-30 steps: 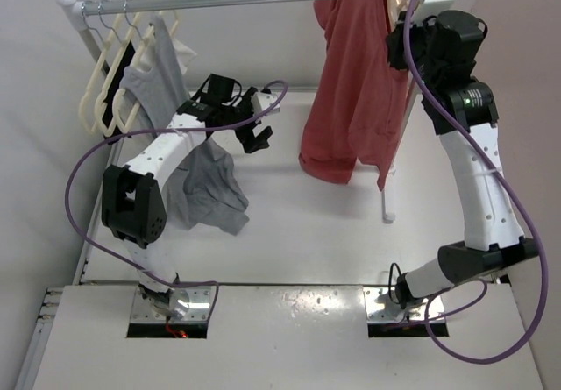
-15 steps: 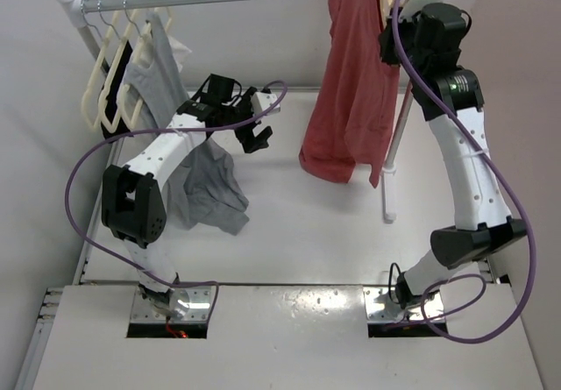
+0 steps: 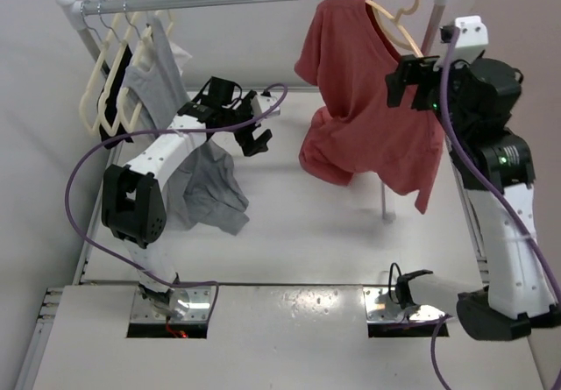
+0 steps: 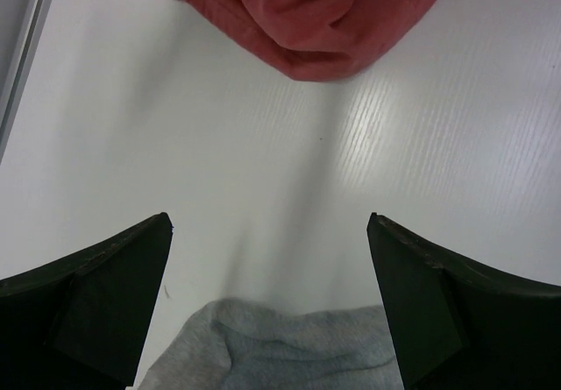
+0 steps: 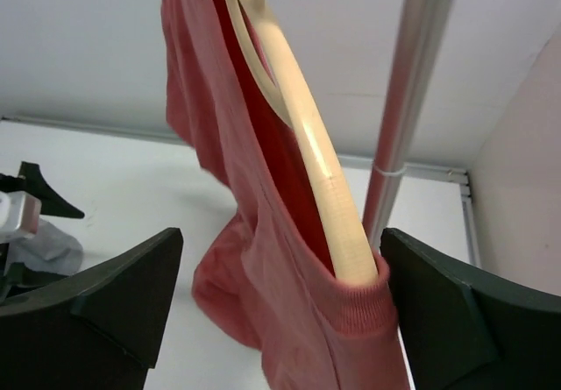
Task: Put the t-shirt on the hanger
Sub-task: Hang the hanger with tshirt onto the clothesline
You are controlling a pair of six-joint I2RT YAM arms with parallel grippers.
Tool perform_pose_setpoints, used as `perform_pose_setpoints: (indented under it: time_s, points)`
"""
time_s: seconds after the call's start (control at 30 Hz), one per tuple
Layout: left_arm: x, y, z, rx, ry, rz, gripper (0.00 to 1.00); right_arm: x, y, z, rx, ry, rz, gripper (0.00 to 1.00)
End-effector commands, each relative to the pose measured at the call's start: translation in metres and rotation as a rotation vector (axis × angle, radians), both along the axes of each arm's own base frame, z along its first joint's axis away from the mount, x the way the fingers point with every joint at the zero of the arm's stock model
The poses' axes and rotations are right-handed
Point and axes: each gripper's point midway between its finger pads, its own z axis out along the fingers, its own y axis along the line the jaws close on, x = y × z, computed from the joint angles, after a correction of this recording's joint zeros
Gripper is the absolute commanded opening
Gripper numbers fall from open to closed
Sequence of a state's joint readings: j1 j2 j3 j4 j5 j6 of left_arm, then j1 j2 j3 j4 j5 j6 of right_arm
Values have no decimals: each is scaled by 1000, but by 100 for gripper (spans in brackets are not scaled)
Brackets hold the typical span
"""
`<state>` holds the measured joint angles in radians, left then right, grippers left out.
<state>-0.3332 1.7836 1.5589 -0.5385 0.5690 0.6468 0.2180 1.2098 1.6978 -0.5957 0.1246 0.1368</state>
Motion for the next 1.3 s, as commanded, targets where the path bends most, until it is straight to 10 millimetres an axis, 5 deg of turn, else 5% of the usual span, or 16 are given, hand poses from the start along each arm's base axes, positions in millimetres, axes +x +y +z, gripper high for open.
perform_pose_setpoints:
  time_s: [0.0,0.17,0.33,0.4,0.47,0.7,0.83,1.1,1.27]
  points:
    - [-7,-5,12,-23,-13,-29,100,-23,-11,20,-4,-58,-28,95]
    - [-15,-11,14,-16,-9,-53,100,-59,-27,42,28,-152,-75,98]
    - [-22,-15,6,18,-1,-67,100,-88,-62,27,85,-189,-257,99]
    - [-26,-14,3,39,4,-60,100,-96,-81,-9,111,-143,-377,99]
    - [-29,-11,0,46,14,-44,100,-117,-93,-16,156,-184,-427,99]
    - [-55,14,-38,129,95,26,100,-145,-100,-144,407,-3,-581,99]
    - [-62,30,-47,165,123,117,100,-162,-115,-195,630,51,-800,99]
    - [-93,83,-99,273,251,415,100,-161,-86,-324,774,351,-913,99]
    - [-95,102,-109,230,260,531,100,-166,-82,-363,860,421,-1024,99]
